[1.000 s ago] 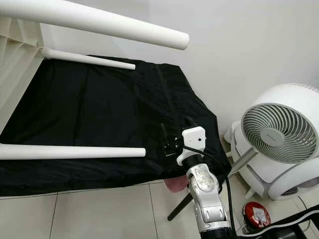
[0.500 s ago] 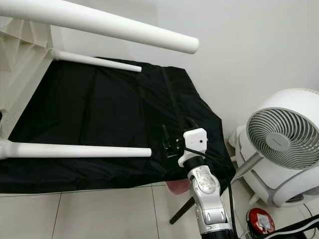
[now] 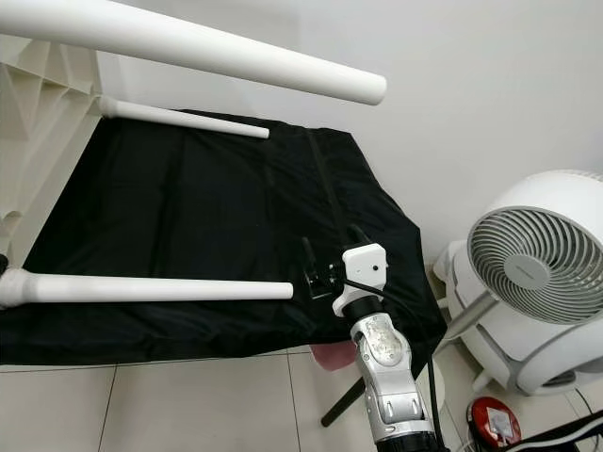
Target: Building children table
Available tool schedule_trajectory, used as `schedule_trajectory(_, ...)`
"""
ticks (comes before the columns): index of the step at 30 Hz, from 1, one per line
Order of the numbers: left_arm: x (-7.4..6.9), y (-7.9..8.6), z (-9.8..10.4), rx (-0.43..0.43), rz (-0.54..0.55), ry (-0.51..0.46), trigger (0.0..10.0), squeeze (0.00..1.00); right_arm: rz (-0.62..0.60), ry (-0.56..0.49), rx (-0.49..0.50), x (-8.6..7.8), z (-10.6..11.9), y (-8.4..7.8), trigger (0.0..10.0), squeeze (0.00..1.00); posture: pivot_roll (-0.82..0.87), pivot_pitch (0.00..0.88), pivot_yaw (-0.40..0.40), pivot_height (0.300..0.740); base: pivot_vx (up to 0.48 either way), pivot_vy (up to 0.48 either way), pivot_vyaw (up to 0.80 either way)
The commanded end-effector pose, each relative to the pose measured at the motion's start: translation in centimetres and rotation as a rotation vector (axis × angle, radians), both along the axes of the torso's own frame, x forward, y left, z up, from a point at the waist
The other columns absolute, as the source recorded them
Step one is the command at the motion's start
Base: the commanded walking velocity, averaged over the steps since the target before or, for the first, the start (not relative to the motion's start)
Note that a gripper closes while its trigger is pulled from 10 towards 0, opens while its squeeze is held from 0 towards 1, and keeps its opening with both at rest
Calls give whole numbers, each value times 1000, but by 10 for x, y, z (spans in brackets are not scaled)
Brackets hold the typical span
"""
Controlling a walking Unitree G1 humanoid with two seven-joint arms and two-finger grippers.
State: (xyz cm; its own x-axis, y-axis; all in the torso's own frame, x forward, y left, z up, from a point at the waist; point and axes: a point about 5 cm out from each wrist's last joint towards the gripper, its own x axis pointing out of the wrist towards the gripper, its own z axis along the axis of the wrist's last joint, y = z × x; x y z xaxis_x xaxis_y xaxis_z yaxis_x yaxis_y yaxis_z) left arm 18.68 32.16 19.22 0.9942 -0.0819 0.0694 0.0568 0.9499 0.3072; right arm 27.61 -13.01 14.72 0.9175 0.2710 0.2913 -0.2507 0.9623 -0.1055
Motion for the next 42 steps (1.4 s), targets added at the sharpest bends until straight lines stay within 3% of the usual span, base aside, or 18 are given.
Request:
schedule_trajectory(1,-7,-10,-3,17,-229,104,10000,0,-10,2,-10,0,-2,-3,10000,0,97,0,-127,740,0,0,0)
schedule_trajectory(5,-16,-16,-10,-7,-280,193,10000,0,-12,6,-11,-1,-3,-5,10000,0,97,0,-126,740,0,0,0)
schedule_trajectory(10,-35,-34,-26,-58,-415,381,10000,0,-12,9,-9,-1,-5,-5,10000,0,98,0,-124,740,0,0,0)
schedule_trajectory(15,-41,-43,-31,-78,-475,438,10000,0,-11,11,-8,-1,-6,-4,10000,0,104,0,-127,740,0,0,0)
schedule_trajectory(18,-48,-58,-35,-133,-558,501,10000,0,-10,10,-8,0,-6,-3,10000,0,106,0,-126,740,0,0,0)
schedule_trajectory(20,-45,-74,-36,-175,-611,500,10000,0,-10,11,-7,1,-7,-2,10000,0,109,0,-121,740,0,0,0)
schedule_trajectory(23,-43,-80,-35,-198,-629,495,10000,0,-11,11,-7,1,-7,-2,10000,0,112,0,-120,740,0,0,0)
schedule_trajectory(25,-39,-93,-33,-222,-669,472,10000,0,-13,10,-5,2,-8,-1,10000,0,111,0,-111,740,0,0,0)
schedule_trajectory(30,-28,-117,-36,-210,-740,433,10000,0,-29,6,5,4,-7,-1,10000,0,112,0,-103,740,0,0,0)
schedule_trajectory(37,-16,-131,-37,-211,-728,381,10000,0,-57,8,-5,6,-7,-3,10000,0,110,0,-86,740,0,0,0)
schedule_trajectory(42,12,-153,-35,-269,-638,291,10000,0,-146,21,-82,16,-8,-12,10000,0,86,0,-40,740,0,0,0)
